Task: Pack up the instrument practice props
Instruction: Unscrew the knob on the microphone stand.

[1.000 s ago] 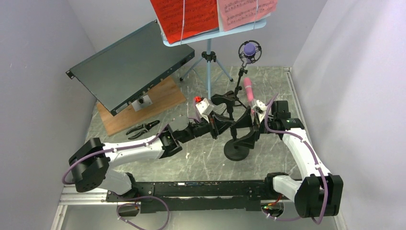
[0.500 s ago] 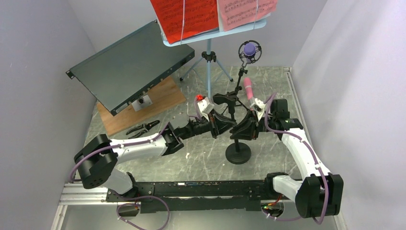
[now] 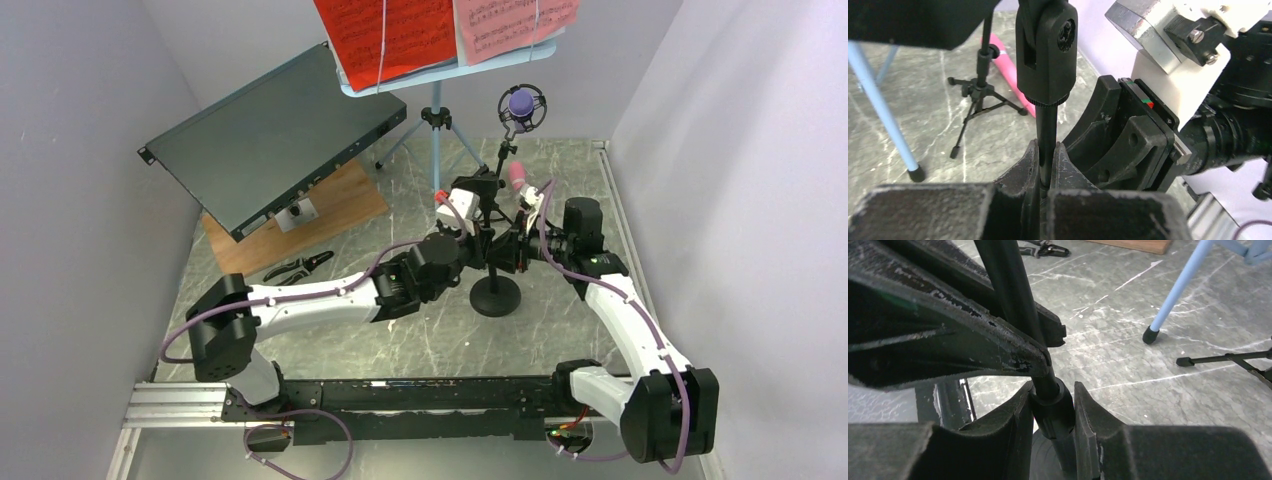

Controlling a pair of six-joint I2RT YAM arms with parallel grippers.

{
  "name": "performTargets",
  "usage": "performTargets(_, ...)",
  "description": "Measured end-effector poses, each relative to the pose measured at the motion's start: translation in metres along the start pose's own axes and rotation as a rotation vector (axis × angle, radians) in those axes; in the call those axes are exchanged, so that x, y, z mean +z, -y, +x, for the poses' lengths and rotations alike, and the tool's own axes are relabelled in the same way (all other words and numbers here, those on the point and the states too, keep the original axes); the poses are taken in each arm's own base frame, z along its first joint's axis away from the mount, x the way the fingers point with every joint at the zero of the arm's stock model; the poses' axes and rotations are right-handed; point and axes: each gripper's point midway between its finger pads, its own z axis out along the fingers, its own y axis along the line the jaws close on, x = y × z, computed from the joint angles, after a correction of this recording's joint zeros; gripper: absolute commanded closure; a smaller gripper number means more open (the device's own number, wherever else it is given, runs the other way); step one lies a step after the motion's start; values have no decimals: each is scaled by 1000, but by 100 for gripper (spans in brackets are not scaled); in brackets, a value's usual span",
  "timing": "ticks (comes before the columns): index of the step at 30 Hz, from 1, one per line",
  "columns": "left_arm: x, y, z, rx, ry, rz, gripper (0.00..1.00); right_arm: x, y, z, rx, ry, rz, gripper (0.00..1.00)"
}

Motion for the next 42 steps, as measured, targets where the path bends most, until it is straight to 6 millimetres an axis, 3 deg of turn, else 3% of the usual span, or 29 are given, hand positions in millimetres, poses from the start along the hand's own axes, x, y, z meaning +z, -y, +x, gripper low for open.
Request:
performTargets(7, 5, -6, 2, 34, -8, -105, 100, 5, 3, 1, 35, 1, 29, 100)
performTargets(8, 4, -6, 3, 36, -8, -105, 100, 5, 2, 2, 36, 1, 20, 91)
performTargets(12, -2, 0, 7, 49, -6, -66, 100, 2, -11, 7, 3, -20, -75, 34)
performTargets(14, -14, 2, 13, 58, -19, -3, 100, -3, -20, 10, -21, -33, -136, 16)
performTargets(17, -35, -1, 22, 65, -59, 97, 100, -12, -32, 6, -87, -17, -211, 2)
performTargets(25, -48, -44, 7, 3, -46, 272, 100, -19, -55, 11, -143, 17, -326, 1)
performTargets(35, -59, 3, 10, -21, -51, 562, 100, -15, -65, 19, -131, 13, -373, 3)
performTargets(37, -55, 7, 15, -26, -62, 583, 100, -14, -64, 20, -124, 10, -373, 11)
performTargets(42, -49, 10, 23, -36, -84, 603, 100, -12, -63, 18, -112, 8, -372, 62)
